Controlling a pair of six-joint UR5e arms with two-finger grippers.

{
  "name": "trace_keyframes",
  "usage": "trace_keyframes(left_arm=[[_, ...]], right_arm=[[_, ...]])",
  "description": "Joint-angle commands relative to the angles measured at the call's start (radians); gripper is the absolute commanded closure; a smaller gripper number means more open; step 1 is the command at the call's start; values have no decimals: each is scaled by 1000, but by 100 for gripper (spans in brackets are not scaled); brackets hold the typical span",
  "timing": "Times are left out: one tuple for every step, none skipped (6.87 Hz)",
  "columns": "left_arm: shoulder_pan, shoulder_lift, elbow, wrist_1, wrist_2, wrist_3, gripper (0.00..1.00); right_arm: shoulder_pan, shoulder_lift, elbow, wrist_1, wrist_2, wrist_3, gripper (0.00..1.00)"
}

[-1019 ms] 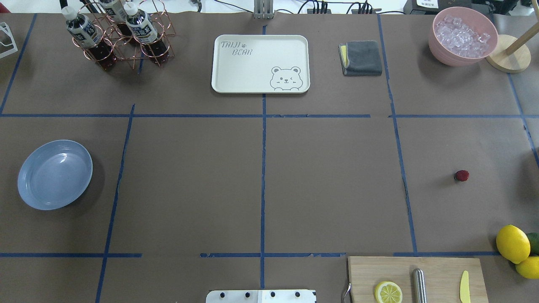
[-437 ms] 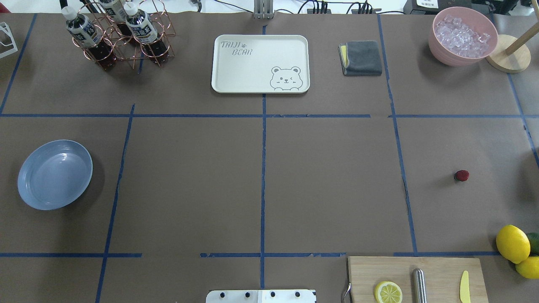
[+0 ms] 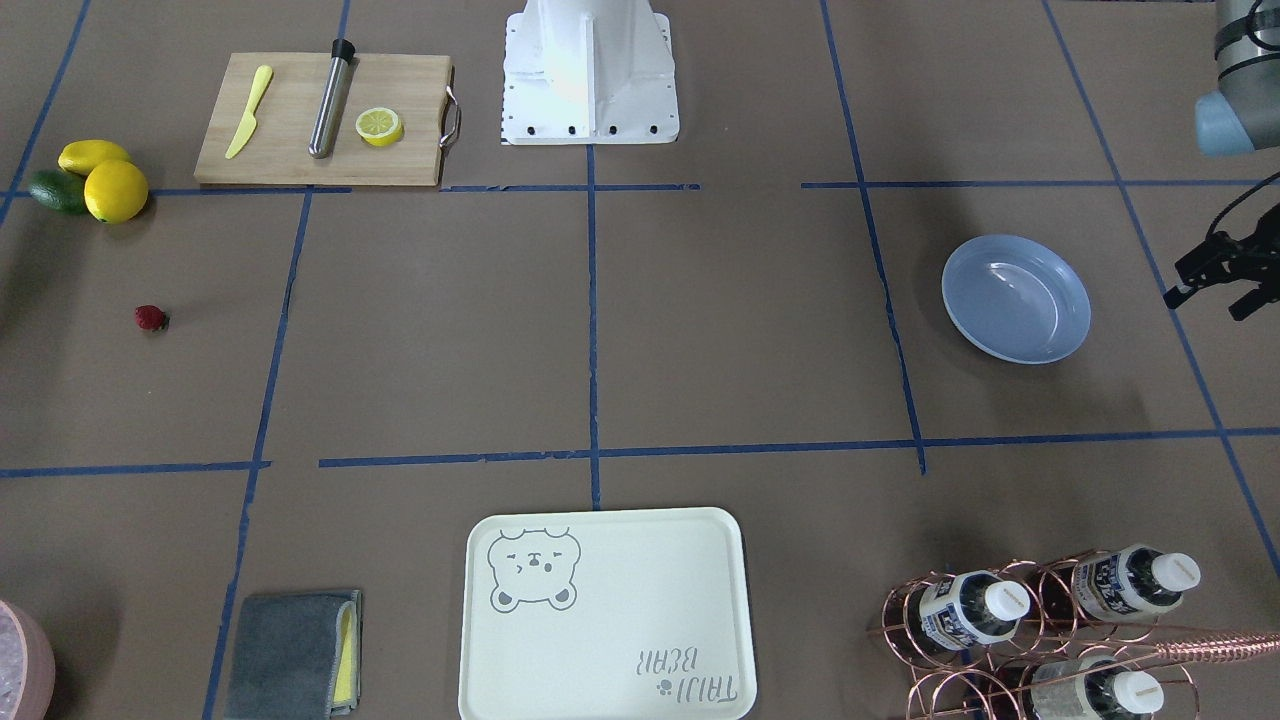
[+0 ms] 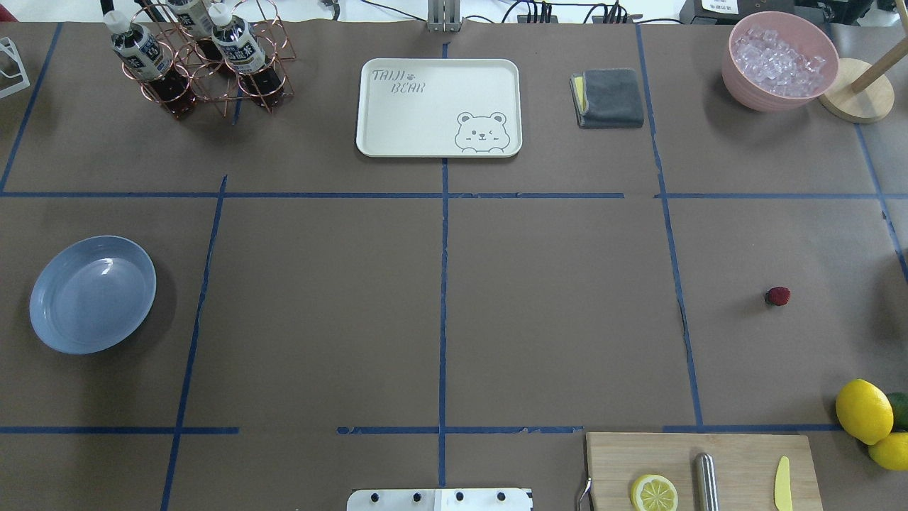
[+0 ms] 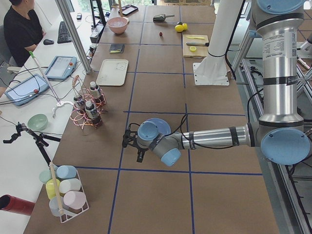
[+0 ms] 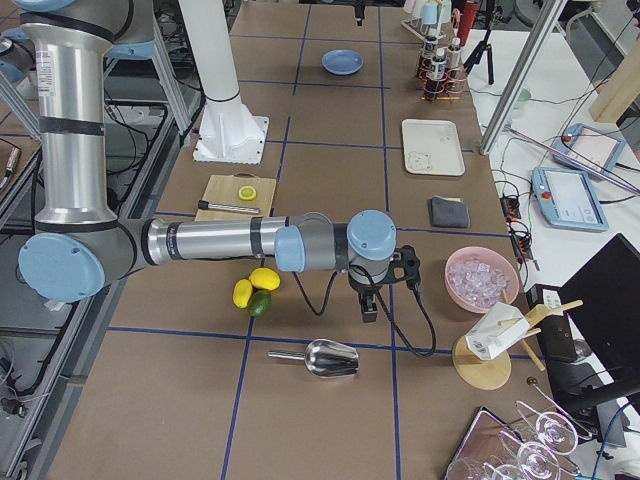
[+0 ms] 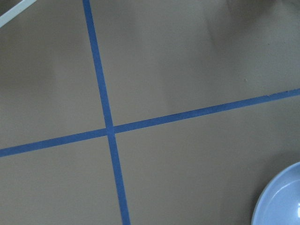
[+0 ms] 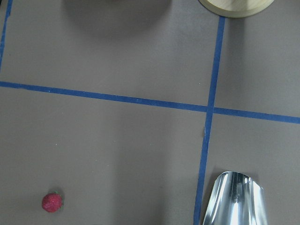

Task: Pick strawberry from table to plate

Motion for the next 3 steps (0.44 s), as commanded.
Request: trace_keyframes(left_arm=[[141,55,-17,-165,85,-230,2],[204,57,-20,-196,137,-317,6],[268,57,-24,-202,201,-376,11]], right_arm=[[-14,4,8,31,-4,82,0],[-14,3,8,31,-4,82,0],[-14,3,8,31,-4,82,0]])
